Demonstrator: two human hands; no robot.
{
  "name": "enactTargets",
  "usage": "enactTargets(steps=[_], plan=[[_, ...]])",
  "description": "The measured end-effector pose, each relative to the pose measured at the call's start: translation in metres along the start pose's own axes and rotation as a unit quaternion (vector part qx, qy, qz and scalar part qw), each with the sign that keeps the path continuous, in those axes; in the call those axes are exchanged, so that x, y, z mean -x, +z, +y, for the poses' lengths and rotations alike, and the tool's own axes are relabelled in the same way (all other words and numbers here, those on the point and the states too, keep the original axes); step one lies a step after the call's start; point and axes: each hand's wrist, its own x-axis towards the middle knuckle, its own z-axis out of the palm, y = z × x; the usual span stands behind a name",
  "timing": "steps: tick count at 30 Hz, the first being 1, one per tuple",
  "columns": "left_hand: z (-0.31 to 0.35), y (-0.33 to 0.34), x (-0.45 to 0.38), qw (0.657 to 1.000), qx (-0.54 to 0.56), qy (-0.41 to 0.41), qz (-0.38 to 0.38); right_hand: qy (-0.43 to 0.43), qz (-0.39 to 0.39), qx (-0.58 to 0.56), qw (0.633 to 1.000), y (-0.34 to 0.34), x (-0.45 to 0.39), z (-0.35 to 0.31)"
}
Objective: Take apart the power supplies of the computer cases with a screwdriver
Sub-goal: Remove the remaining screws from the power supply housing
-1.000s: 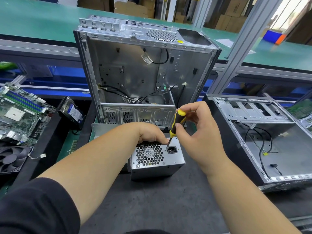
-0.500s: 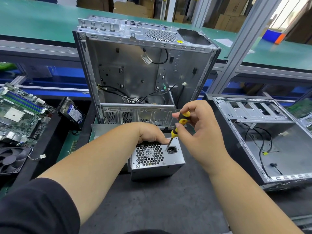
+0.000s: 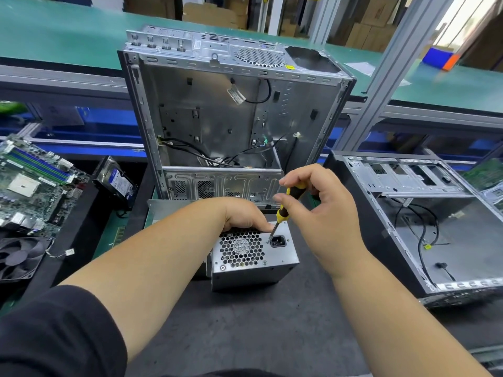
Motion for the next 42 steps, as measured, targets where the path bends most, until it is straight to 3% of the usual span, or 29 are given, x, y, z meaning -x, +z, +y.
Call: enactTargets(steps=[10, 17, 22, 28, 31, 35, 42], plan=[[0.014, 0.001, 0.012, 0.995, -0.084, -0.026, 0.053, 0.004, -0.056, -0.017, 0.998, -0.008, -0.002, -0.002], [0.031, 0.018, 0.021, 0.95, -0.274, -0.038, 0.148, 0.01, -0.018, -0.008, 1.0, -0.008, 0.005, 0.003], [0.016, 0.034, 0.031, 0.929, -0.184, 0.061, 0.314, -0.011, -0.042, -0.015, 0.999, -0.012, 0.004, 0.004], [-0.009, 0.053, 0.04, 0.874, -0.167, 0.194, 0.414, -0.025, -0.105, -0.06, 0.992, -0.019, 0.005, 0.002], [-0.018, 0.064, 0.049, 0.875, -0.129, 0.224, 0.409, -0.047, -0.121, -0.016, 0.991, -0.023, 0.007, 0.003], [-0.022, 0.071, 0.052, 0.876, -0.178, 0.208, 0.397, -0.063, -0.12, 0.02, 0.991, -0.023, 0.006, 0.004], [0.0, 0.051, 0.048, 0.937, -0.176, 0.048, 0.299, -0.049, -0.125, 0.013, 0.991, -0.019, 0.003, 0.012]])
